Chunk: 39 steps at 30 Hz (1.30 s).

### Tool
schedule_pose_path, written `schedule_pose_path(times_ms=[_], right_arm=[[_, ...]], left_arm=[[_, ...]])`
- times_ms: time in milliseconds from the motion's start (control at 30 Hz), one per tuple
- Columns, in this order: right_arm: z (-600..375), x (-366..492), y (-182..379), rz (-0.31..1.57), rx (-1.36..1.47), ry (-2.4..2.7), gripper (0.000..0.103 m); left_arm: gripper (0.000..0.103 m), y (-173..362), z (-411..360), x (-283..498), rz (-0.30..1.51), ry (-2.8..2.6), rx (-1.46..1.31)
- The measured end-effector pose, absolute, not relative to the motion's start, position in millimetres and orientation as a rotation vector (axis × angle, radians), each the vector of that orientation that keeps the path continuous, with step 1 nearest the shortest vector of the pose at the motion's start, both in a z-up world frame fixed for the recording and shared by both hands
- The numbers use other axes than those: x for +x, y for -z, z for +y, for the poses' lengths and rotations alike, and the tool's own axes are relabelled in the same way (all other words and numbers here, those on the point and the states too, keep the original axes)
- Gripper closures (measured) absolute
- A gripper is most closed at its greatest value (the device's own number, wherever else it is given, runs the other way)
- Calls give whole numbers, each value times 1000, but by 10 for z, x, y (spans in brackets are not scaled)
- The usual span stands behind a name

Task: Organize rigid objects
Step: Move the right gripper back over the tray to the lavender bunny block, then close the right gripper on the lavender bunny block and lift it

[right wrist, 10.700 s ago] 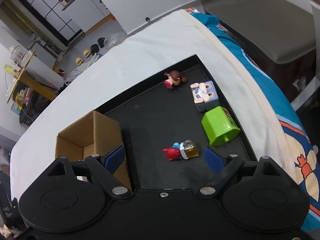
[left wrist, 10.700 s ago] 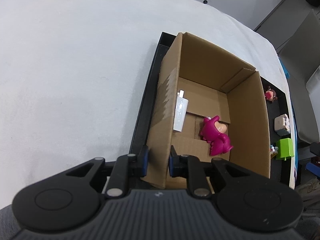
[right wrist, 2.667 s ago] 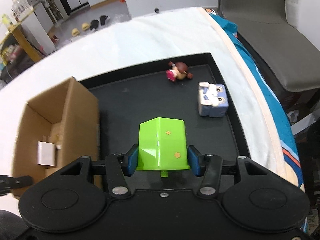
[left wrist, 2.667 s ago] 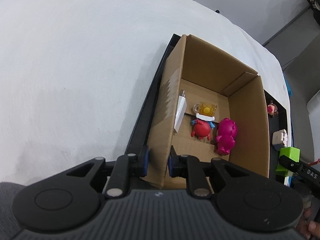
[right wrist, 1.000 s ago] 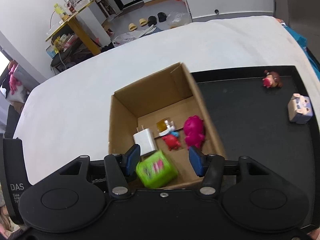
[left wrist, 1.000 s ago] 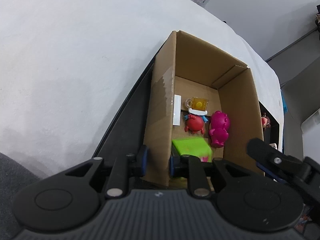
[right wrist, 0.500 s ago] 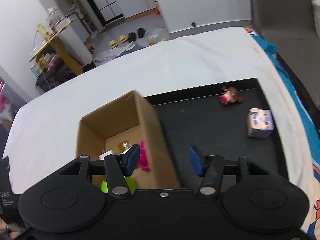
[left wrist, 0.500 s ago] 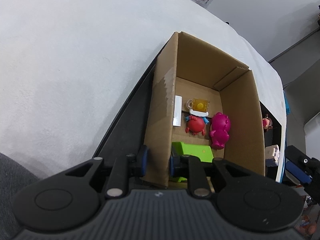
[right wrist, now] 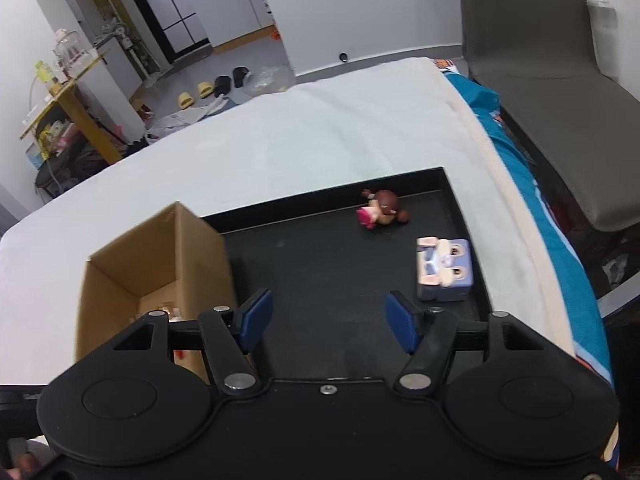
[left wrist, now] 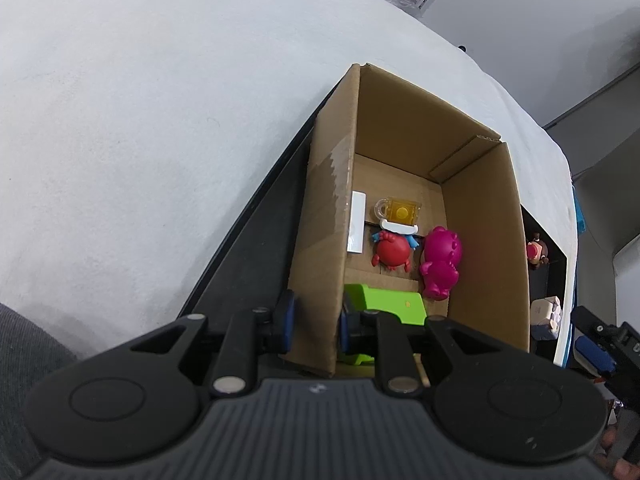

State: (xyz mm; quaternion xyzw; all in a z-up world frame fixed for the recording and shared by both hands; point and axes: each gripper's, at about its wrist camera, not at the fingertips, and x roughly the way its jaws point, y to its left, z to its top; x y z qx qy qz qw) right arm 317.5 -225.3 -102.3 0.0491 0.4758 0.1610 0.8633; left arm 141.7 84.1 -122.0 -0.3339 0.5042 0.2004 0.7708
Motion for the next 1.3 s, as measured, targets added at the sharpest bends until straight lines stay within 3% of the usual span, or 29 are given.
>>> schedule_pose_path(times_ms=[1100,1167,1233,1300], right_arm=[[-2518,3767,1730,1079,103,-150,38],[-2533,3786,1768,1088,108,-140,46],[-2547,3794,1828,1120,109,-134,81],[-2578,3775,1860,1144,151,-150,94]], left_arm=[[83,1210,872,1400,1078,-475,-755],[83,1214,870,1395,1079,-474,-754],[83,1213,870,1395,1078,-472,-752],[83,1215,868,1384,1077,-475,-752]])
